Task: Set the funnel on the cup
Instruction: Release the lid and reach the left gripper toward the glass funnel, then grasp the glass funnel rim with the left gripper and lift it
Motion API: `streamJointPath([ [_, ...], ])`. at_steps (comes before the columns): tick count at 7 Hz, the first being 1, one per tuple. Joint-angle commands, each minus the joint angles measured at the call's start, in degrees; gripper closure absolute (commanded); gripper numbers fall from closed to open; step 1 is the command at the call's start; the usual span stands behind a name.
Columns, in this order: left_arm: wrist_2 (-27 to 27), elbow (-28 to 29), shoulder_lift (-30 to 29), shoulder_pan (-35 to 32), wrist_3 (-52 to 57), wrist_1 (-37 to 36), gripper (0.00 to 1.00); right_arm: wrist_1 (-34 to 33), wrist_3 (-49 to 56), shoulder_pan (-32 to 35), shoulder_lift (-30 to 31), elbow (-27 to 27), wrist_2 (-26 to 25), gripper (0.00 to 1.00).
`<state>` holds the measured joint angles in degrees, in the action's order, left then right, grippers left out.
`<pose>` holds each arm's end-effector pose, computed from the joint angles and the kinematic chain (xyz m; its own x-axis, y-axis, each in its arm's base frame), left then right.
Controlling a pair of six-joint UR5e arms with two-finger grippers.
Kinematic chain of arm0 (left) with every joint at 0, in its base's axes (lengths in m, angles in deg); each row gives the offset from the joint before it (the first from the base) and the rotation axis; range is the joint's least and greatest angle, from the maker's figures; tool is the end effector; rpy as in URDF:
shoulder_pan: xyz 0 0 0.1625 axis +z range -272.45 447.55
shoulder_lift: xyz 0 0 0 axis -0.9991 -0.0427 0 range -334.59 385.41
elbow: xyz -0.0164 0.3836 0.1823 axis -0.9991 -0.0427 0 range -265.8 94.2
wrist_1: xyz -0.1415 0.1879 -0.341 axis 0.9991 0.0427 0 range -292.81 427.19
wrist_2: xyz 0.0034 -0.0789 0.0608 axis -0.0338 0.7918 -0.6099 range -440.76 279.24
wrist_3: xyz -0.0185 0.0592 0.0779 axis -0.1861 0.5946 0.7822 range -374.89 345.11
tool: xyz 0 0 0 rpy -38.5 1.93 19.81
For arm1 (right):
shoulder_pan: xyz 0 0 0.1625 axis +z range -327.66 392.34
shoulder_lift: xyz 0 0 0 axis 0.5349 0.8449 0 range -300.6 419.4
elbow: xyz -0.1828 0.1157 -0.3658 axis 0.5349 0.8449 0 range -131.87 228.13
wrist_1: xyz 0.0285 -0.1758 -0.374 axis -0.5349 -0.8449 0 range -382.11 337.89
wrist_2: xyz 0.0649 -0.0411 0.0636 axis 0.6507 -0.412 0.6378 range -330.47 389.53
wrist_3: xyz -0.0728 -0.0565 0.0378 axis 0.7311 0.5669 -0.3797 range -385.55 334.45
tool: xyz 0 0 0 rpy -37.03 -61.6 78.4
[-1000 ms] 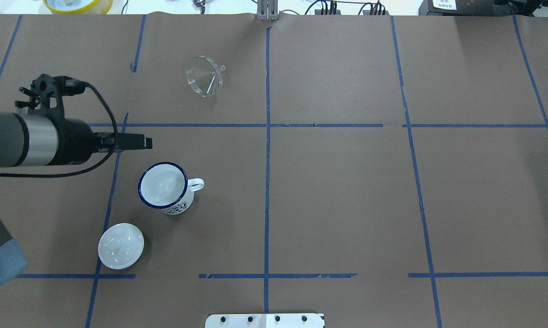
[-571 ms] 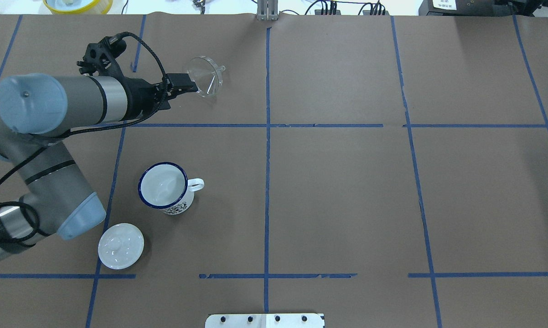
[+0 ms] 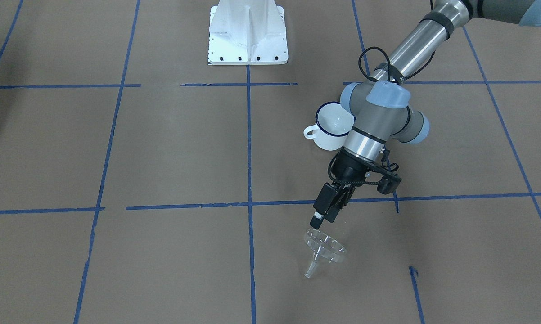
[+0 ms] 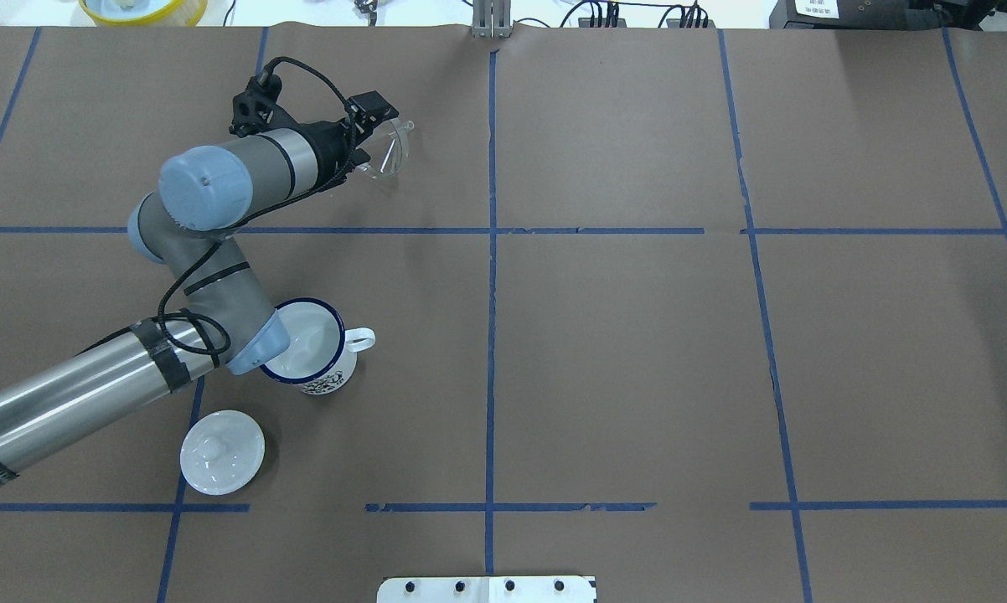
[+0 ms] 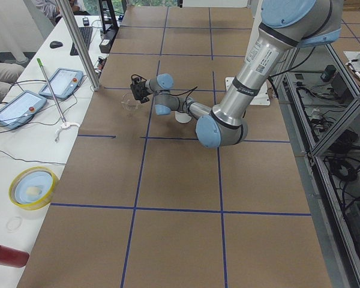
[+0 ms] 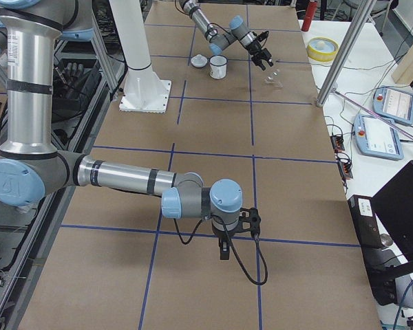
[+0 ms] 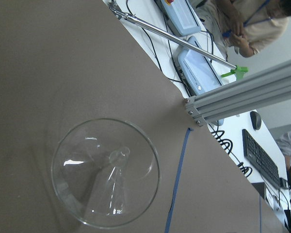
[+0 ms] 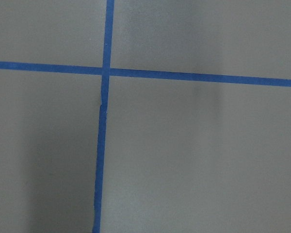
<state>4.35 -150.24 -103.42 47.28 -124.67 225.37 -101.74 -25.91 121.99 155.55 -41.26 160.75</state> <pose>0.4891 -0.6002 0.3198 -0.1329 -0.3294 -0.9348 0.7049 0.6316 -0.3228 0.0650 -0.4486 0.6997 0.7521 -0.0397 0.6579 0.0014 0.9983 0.0586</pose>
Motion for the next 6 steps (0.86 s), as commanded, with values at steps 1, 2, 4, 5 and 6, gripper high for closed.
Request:
streamJointPath([
  [1, -0.91, 8.25, -4.84, 0.11, -0.96, 1.43, 0.19, 0.0, 0.0, 0.0, 0.0, 0.0, 0.0, 0.0],
  [2, -0.91, 8.98, -5.82, 0.02, -1.05, 1.44, 0.45, 0.0, 0.0, 0.0, 0.0, 0.0, 0.0, 0.0],
  [4, -0.91, 8.98, -6.35, -0.42, -1.05, 1.52, 0.78, 0.0, 0.0, 0.0, 0.0, 0.0, 0.0, 0.0],
  [5, -0.91, 8.9, -6.44, -0.68, -0.96, 1.52, 0.95, 0.0, 0.0, 0.0, 0.0, 0.0, 0.0, 0.0],
  [6, -0.91, 8.9, -6.44, -0.68, -0.44, 1.52, 1.0, 0.0, 0.0, 0.0, 0.0, 0.0, 0.0, 0.0],
])
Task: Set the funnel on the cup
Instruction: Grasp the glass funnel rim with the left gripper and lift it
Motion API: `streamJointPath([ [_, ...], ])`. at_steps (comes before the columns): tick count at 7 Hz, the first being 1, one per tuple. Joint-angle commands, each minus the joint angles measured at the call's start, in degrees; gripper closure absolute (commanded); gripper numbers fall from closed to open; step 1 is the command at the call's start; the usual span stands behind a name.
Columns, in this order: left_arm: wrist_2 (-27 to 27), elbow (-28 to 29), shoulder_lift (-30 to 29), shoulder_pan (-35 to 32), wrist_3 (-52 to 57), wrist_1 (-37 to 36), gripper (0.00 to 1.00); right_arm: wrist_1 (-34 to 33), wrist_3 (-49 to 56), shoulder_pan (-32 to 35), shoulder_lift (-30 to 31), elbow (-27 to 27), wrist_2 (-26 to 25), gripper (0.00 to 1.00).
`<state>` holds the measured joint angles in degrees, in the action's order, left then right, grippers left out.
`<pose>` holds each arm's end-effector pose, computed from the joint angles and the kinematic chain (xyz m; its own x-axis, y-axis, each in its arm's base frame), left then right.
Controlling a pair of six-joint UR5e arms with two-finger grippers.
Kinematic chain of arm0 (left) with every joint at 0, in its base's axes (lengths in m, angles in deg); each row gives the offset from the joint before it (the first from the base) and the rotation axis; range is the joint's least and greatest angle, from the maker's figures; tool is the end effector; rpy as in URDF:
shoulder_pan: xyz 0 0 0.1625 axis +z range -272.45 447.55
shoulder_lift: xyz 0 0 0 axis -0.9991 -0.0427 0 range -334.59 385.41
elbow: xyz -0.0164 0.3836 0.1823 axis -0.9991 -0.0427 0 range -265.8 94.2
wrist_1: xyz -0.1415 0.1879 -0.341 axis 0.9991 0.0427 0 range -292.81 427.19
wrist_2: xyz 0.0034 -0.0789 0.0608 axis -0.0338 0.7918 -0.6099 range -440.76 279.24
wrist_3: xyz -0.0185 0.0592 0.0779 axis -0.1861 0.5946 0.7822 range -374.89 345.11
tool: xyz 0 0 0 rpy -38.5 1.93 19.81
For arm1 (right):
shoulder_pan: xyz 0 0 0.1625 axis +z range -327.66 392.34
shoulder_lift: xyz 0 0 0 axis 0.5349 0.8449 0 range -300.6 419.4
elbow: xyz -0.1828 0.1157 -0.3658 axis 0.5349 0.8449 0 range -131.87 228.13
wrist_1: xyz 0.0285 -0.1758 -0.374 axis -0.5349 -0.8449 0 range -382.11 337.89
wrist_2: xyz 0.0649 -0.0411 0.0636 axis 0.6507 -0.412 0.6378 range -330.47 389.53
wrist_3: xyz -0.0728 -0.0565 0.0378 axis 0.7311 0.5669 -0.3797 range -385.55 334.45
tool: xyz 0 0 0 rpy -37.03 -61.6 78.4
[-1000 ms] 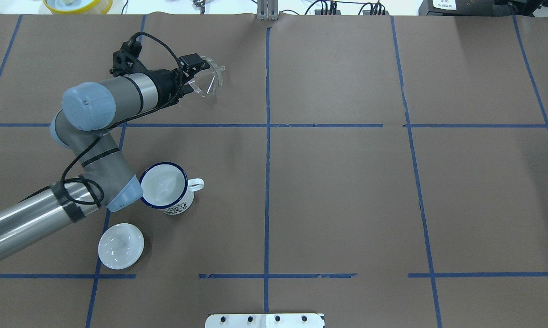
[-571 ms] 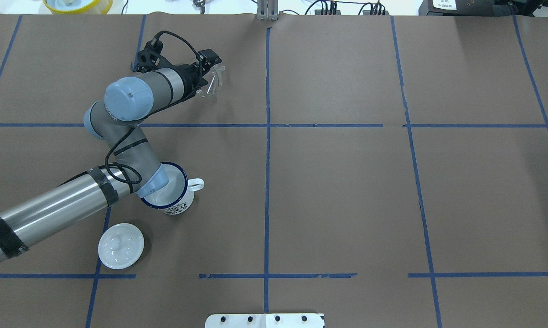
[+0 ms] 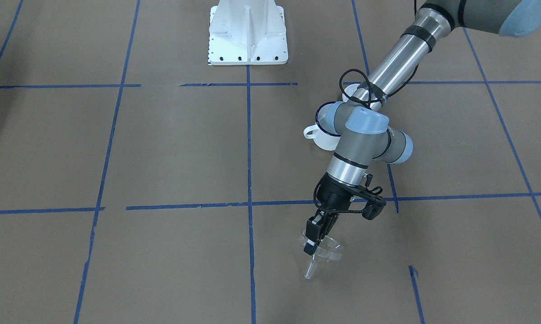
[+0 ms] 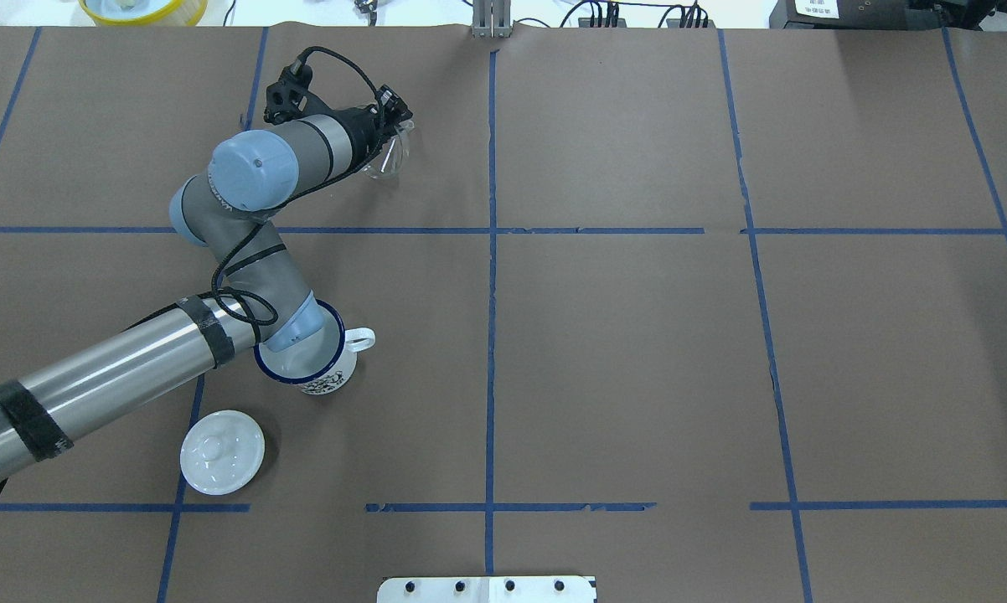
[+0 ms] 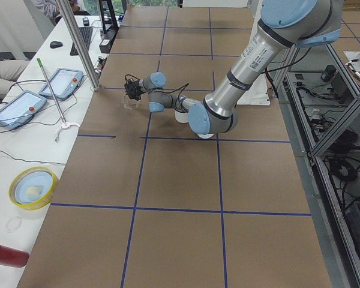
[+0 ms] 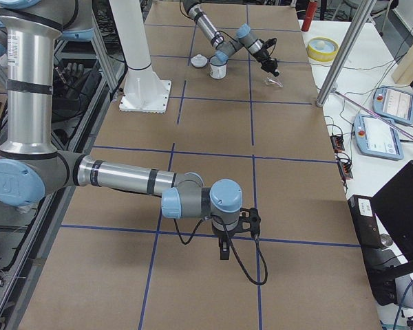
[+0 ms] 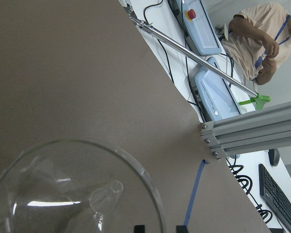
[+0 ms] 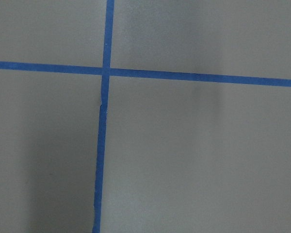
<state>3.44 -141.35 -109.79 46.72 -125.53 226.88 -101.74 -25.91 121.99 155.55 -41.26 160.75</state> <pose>0.5124 -0.6323 0.3071 -0.1382 -0.3441 -0.9287 0.7236 0.6052 -0.3320 0.0650 -0.4486 0.6997 0.7521 -0.0397 0.6579 0.0014 0.9983 0.0586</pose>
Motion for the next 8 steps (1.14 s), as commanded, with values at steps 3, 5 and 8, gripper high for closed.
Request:
streamJointPath([
  [3, 1.74, -10.58, 0.54, -3.1, 1.04, -0.6, 1.0, 0.0, 0.0, 0.0, 0.0, 0.0, 0.0, 0.0],
  [5, 7.97, -26.35, 2.55, -3.11, 1.13, -18.77, 1.0, 0.0, 0.0, 0.0, 0.0, 0.0, 0.0, 0.0],
  [8, 14.49, -58.45, 8.55, -1.98, 4.88, -57.31, 1.0, 0.0, 0.0, 0.0, 0.0, 0.0, 0.0, 0.0],
])
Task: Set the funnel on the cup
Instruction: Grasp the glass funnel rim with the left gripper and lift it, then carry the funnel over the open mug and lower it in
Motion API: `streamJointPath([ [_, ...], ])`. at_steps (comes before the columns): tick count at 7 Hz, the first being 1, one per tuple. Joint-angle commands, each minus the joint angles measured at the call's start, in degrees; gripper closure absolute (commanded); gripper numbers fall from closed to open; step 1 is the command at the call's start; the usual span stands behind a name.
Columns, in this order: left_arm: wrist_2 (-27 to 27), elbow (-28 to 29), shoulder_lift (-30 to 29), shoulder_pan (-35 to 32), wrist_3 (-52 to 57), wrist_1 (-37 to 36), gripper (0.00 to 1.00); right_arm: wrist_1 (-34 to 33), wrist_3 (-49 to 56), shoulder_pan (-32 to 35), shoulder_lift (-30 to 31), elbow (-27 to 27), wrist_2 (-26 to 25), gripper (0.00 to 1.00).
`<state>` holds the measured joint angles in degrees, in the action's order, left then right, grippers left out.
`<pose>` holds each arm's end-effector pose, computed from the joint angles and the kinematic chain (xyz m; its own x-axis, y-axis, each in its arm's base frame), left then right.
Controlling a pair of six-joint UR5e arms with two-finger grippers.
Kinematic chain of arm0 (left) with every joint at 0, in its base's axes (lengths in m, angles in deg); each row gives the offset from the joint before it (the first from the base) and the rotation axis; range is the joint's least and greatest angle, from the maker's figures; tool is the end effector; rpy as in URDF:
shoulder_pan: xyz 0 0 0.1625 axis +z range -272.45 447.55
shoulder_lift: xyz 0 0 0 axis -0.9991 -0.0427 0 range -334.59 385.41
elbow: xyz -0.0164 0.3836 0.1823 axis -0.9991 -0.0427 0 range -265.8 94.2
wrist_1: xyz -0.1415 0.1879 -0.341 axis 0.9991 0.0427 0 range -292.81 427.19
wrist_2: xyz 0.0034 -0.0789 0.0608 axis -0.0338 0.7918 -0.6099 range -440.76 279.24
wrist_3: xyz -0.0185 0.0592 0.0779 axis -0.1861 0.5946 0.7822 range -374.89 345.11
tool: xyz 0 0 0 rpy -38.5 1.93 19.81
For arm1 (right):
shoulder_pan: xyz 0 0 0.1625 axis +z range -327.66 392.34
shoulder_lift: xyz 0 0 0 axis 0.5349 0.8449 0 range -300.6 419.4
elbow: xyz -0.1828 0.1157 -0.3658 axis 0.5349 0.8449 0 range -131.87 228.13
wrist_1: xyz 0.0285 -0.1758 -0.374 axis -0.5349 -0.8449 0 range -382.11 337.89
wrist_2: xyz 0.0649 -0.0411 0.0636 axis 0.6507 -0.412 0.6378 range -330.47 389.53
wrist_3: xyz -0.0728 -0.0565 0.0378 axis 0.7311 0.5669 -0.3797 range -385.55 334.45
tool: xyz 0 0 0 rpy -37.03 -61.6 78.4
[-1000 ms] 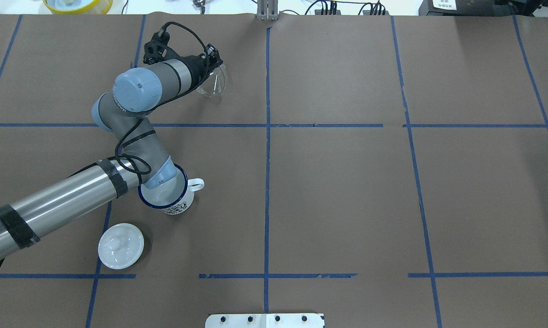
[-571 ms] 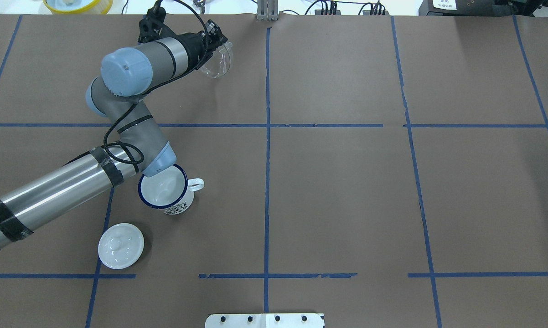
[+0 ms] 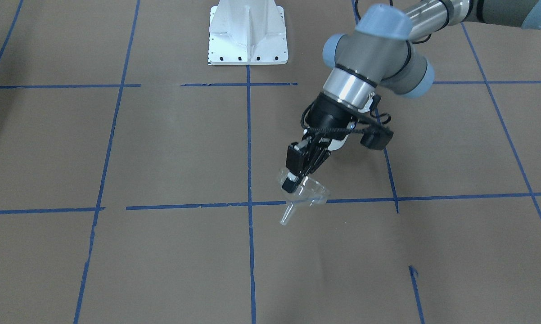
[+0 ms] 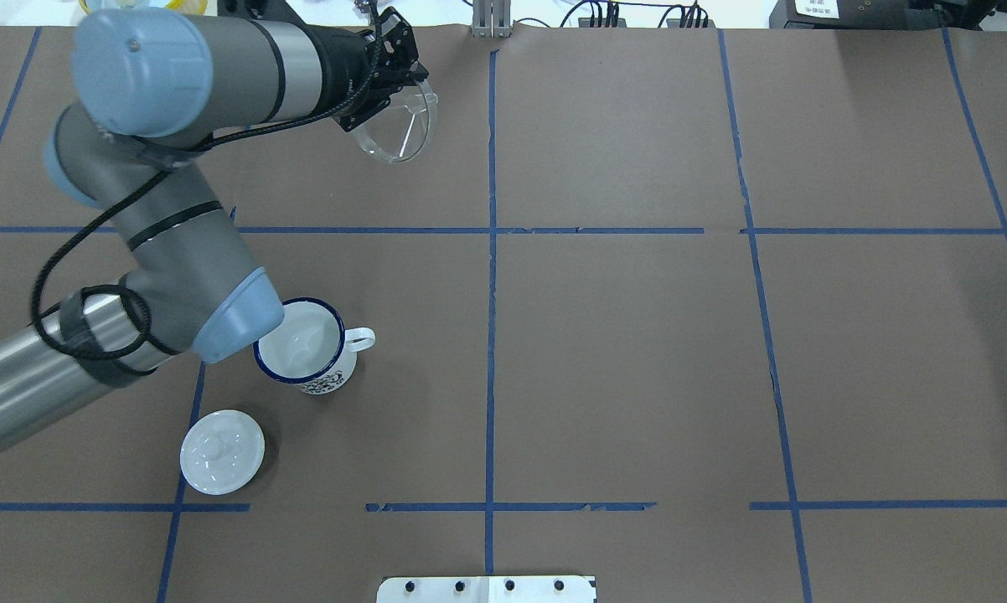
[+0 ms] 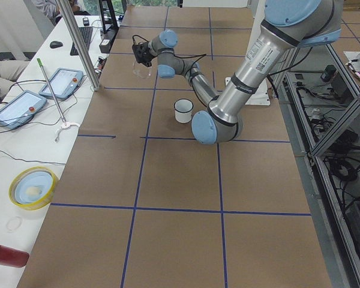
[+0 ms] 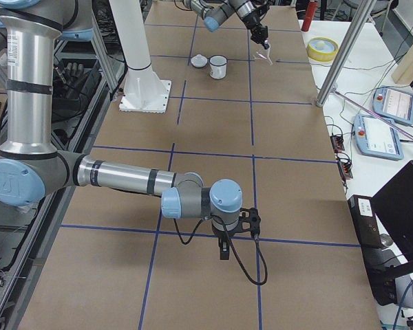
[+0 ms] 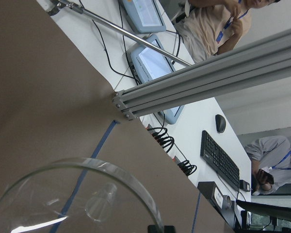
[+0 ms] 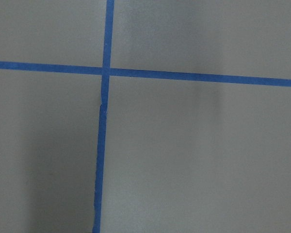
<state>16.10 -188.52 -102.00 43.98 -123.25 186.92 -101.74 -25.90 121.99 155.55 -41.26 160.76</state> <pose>0.3688 -0.5184 0.1184 -0.0676 -0.3674 -0.9276 0.6088 0.7214 -0.3301 0.0649 -0.4486 0.6997 0.7520 -0.0398 0.6580 0.0015 0.9983 0.0587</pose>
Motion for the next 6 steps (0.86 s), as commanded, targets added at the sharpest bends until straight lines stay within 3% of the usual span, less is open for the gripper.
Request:
streamJointPath([
  [1, 3.32, -16.93, 0.67, 3.46, 7.59, -29.87, 1.0, 0.0, 0.0, 0.0, 0.0, 0.0, 0.0, 0.0],
  [2, 3.59, -18.73, -1.68, 6.19, 15.65, -45.13, 1.0, 0.0, 0.0, 0.0, 0.0, -0.09, 0.0, 0.0],
  [3, 5.42, -19.27, -3.18, 7.26, 25.04, -54.16, 1.0, 0.0, 0.0, 0.0, 0.0, 0.0, 0.0, 0.0],
  [6, 9.13, -13.5, -2.76, 7.62, 42.76, -58.04, 1.0, 0.0, 0.0, 0.0, 0.0, 0.0, 0.0, 0.0],
])
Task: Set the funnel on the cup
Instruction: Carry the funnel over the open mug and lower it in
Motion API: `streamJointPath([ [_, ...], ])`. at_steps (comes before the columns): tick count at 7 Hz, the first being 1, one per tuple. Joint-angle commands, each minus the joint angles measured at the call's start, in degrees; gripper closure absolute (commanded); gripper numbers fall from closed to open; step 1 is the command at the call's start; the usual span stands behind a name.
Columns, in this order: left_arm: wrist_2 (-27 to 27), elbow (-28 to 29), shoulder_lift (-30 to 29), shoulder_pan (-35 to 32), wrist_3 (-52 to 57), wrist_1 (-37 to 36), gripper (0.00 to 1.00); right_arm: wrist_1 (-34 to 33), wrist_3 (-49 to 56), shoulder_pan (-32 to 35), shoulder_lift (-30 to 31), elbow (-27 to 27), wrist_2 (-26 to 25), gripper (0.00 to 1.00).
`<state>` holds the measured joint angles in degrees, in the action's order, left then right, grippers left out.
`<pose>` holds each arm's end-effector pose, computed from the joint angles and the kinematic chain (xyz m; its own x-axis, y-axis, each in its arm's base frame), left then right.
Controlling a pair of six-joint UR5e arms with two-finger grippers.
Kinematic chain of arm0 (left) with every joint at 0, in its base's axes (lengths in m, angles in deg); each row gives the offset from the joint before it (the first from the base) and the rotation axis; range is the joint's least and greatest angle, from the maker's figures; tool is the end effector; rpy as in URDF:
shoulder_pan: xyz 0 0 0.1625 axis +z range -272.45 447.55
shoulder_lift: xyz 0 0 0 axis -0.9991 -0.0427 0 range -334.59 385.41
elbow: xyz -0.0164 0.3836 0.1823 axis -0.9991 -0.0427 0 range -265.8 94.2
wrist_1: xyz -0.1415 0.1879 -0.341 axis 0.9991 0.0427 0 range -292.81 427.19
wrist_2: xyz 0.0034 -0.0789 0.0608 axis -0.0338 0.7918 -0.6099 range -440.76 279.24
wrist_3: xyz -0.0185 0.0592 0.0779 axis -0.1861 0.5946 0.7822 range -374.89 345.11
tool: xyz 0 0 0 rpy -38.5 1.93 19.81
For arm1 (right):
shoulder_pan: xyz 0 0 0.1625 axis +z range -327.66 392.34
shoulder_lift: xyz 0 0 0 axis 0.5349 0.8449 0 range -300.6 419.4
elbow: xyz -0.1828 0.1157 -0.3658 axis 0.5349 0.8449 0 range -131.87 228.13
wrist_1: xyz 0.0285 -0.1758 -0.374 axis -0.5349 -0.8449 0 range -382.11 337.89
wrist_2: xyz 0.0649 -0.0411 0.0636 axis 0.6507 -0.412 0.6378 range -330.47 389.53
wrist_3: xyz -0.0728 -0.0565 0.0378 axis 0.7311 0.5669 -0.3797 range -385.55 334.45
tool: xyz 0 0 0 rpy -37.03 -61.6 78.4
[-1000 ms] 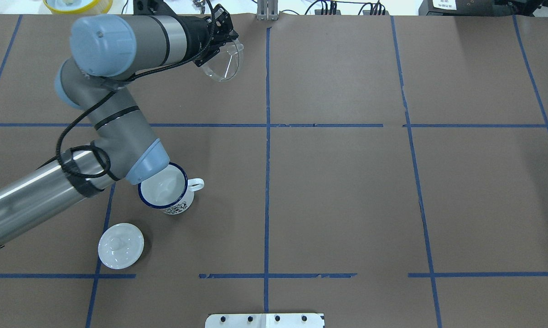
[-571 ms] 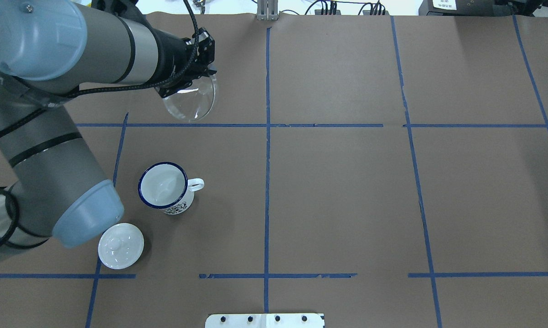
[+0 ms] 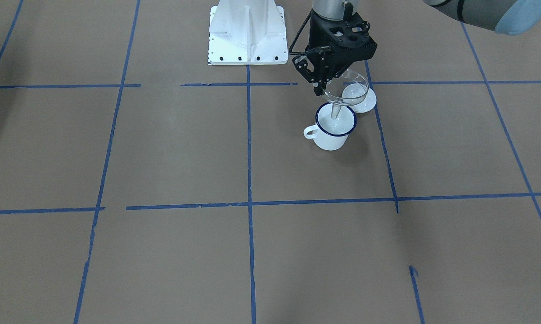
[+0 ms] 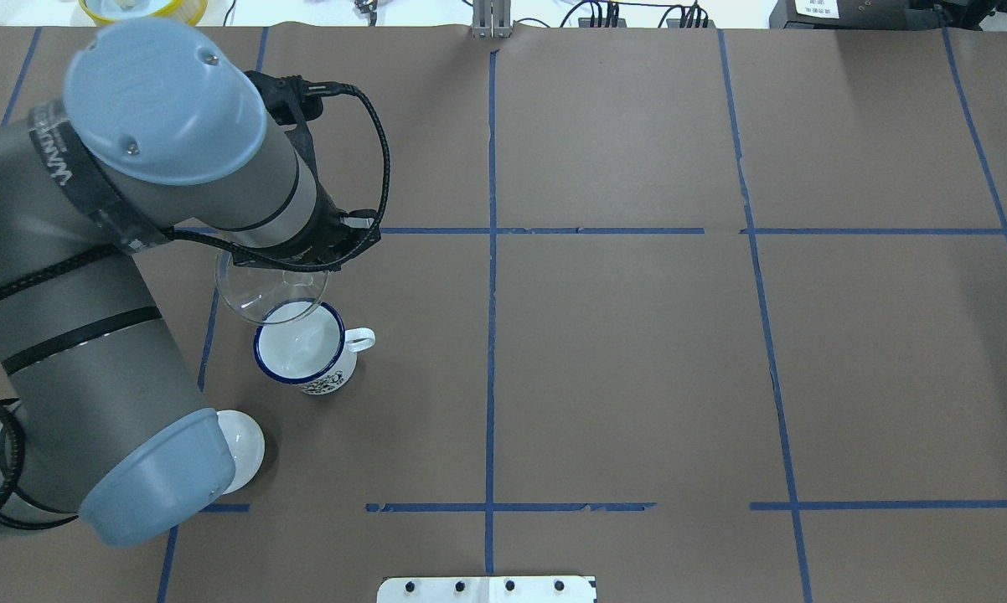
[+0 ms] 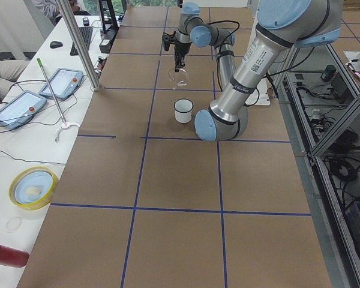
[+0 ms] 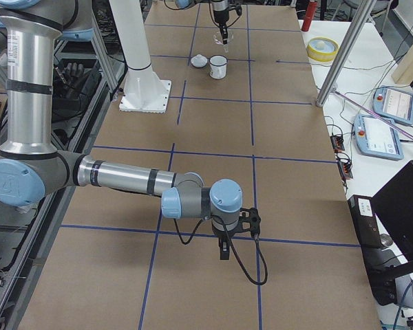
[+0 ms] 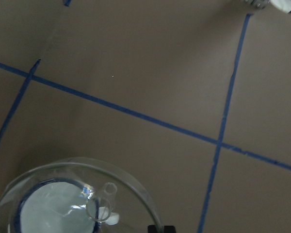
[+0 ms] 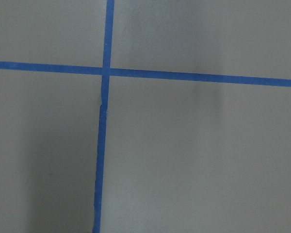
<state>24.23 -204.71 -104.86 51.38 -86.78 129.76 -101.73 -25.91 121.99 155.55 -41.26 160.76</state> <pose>0.3825 -0.4129 0.1257 0.7065 -0.1446 -0.6928 0.2225 0.9746 0.0235 0.0649 -0.4486 0.6997 0.7520 -0.0398 0.6580 0.0014 0.9983 0.0588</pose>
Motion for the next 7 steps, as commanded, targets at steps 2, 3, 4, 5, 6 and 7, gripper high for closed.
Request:
streamJointPath([
  [2, 1.0, 7.79, 1.84, 0.83, 7.82, 5.59, 1.0, 0.0, 0.0, 0.0, 0.0, 0.0, 0.0, 0.0],
  [3, 1.0, 7.99, 4.38, 2.23, 7.82, 9.12, 1.0, 0.0, 0.0, 0.0, 0.0, 0.0, 0.0, 0.0],
  [4, 1.09, 7.12, 4.76, 2.24, 7.82, 8.98, 1.0, 0.0, 0.0, 0.0, 0.0, 0.0, 0.0, 0.0],
  [5, 1.35, 5.89, 4.85, 2.24, 7.9, 8.72, 1.0, 0.0, 0.0, 0.0, 0.0, 0.0, 0.0, 0.0],
  [6, 2.23, 5.36, 4.85, 2.42, 7.9, 8.02, 1.0, 0.0, 0.0, 0.0, 0.0, 0.0, 0.0, 0.0],
  [7, 2.23, 5.27, 5.02, 2.68, 7.9, 8.1, 1.0, 0.0, 0.0, 0.0, 0.0, 0.0, 0.0, 0.0],
])
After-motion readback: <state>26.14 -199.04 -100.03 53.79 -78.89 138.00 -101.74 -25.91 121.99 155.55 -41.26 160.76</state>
